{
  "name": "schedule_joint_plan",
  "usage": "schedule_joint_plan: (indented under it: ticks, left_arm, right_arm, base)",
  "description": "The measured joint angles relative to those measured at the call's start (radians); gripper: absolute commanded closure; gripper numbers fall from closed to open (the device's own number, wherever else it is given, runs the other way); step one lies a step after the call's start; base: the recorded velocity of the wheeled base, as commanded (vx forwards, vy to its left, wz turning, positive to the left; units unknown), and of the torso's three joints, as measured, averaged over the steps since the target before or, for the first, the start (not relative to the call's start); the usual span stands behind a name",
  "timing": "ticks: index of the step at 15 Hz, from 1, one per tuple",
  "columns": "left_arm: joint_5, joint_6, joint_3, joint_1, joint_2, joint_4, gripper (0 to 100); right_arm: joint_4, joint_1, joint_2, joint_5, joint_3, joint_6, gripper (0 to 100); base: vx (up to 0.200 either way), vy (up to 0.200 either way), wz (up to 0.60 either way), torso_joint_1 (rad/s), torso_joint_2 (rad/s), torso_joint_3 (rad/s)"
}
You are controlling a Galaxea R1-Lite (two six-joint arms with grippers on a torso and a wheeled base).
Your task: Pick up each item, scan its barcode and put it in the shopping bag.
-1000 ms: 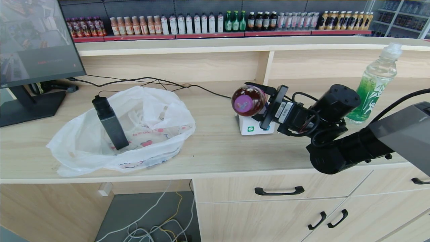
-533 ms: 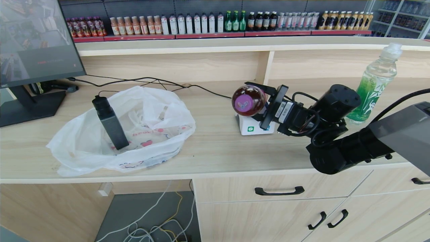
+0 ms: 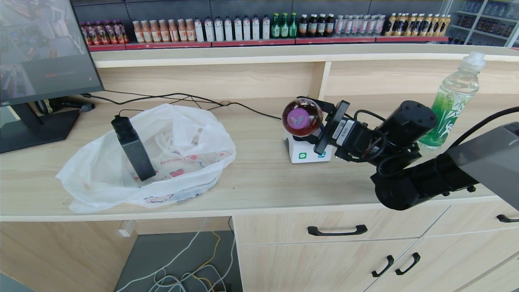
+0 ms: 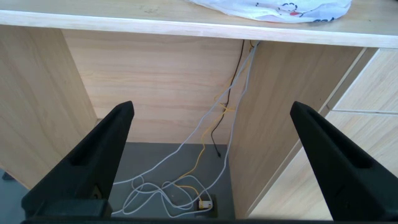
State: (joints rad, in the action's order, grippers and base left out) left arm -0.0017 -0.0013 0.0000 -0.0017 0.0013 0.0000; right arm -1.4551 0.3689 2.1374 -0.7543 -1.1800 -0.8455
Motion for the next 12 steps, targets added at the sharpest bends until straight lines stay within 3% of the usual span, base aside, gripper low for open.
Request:
schedule_joint_plan:
  ticks: [5,12]
  left_arm:
    - [0.0,0.0,0.0,0.0,0.0,0.0,0]
    - [0.0,0.0,0.0,0.0,0.0,0.0,0]
  right_arm:
    - [-0.091,0.009,-0.003,0.098,0.032,0.071,100]
    - [-0.097,0.012,-0.054,0.15,0.045,0.101,100]
  base:
    - [0.0,0.0,0.0,0.0,0.0,0.0]
    - [0.0,0.0,0.0,0.0,0.0,0.0]
